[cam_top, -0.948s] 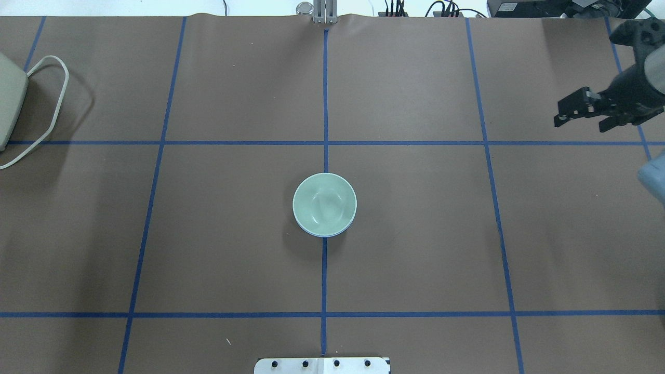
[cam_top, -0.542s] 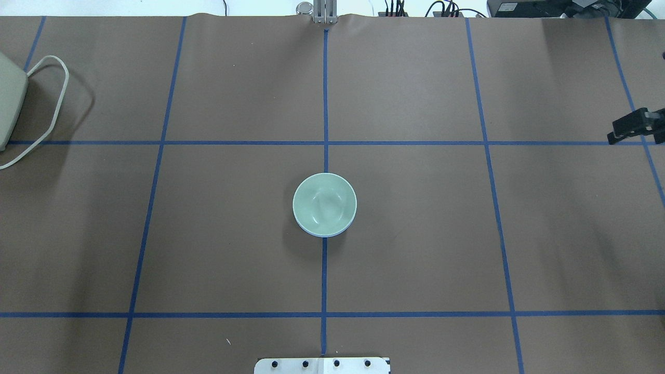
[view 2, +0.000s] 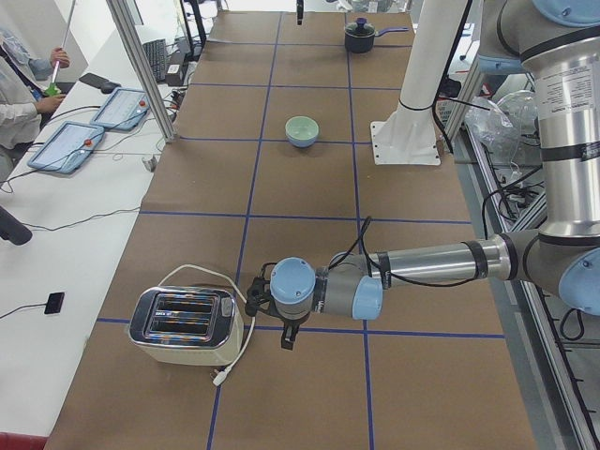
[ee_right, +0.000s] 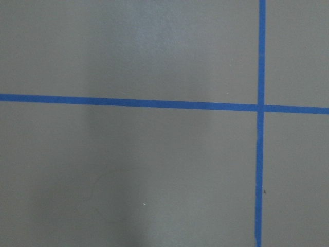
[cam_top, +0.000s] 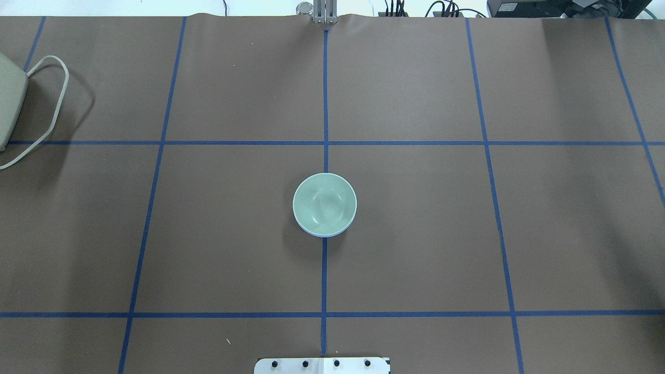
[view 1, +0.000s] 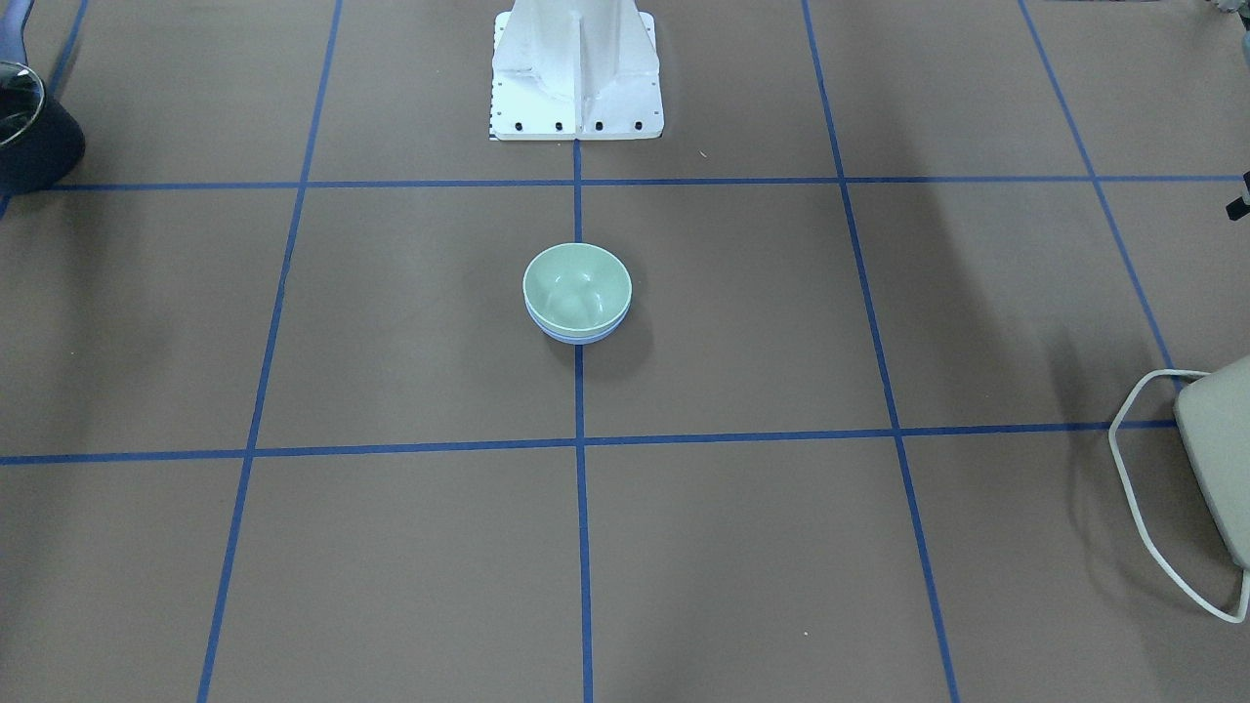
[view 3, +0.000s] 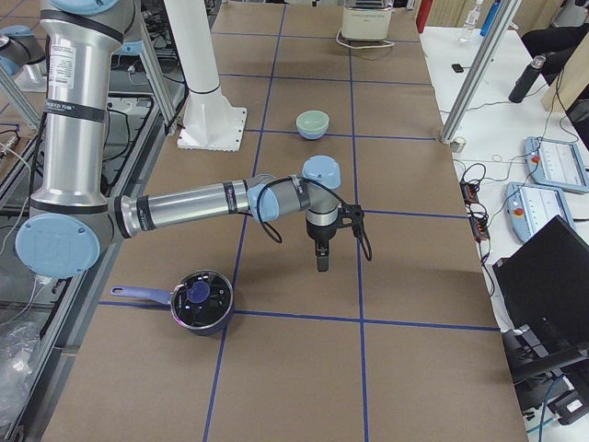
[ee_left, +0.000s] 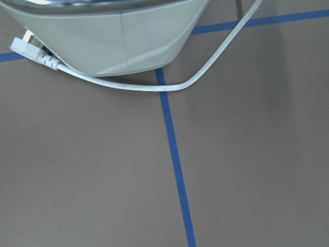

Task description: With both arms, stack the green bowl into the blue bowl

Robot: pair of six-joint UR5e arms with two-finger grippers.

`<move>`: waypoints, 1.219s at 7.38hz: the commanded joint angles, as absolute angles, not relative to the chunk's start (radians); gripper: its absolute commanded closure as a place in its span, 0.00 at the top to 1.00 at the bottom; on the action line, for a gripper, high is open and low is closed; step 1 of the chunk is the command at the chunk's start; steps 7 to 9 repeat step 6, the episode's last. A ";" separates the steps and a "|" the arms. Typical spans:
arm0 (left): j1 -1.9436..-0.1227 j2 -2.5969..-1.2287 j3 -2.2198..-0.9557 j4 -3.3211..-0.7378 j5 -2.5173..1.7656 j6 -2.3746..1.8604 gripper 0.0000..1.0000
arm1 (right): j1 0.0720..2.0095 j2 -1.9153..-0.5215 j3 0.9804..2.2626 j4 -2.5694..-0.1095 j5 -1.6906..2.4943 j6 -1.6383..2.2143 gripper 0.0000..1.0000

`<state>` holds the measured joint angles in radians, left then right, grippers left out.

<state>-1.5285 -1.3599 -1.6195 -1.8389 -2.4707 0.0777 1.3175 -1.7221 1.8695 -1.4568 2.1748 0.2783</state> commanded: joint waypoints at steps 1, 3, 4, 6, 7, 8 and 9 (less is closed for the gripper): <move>-1.537 -1.358 -1.618 -1.836 -2.465 0.078 0.98 | 1.388 -1.735 1.806 -1.459 2.204 0.169 1.00; -1.537 -1.358 -1.617 -1.835 -2.467 0.078 0.98 | 1.394 -1.735 1.805 -1.459 2.218 0.169 1.00; -1.537 -1.356 -1.617 -1.835 -2.465 0.078 0.98 | 1.394 -1.733 1.805 -1.457 2.221 0.169 1.00; -1.537 -1.356 -1.618 -1.835 -2.467 0.078 0.98 | 1.394 -1.732 1.805 -1.459 2.223 0.169 1.00; -1.537 -1.356 -1.618 -1.835 -2.467 0.078 0.98 | 1.394 -1.732 1.805 -1.459 2.223 0.169 1.00; -1.537 -1.356 -1.618 -1.835 -2.467 0.078 0.98 | 1.394 -1.732 1.805 -1.459 2.223 0.169 1.00; -1.537 -1.356 -1.618 -1.835 -2.467 0.078 0.98 | 1.394 -1.732 1.805 -1.459 2.223 0.169 1.00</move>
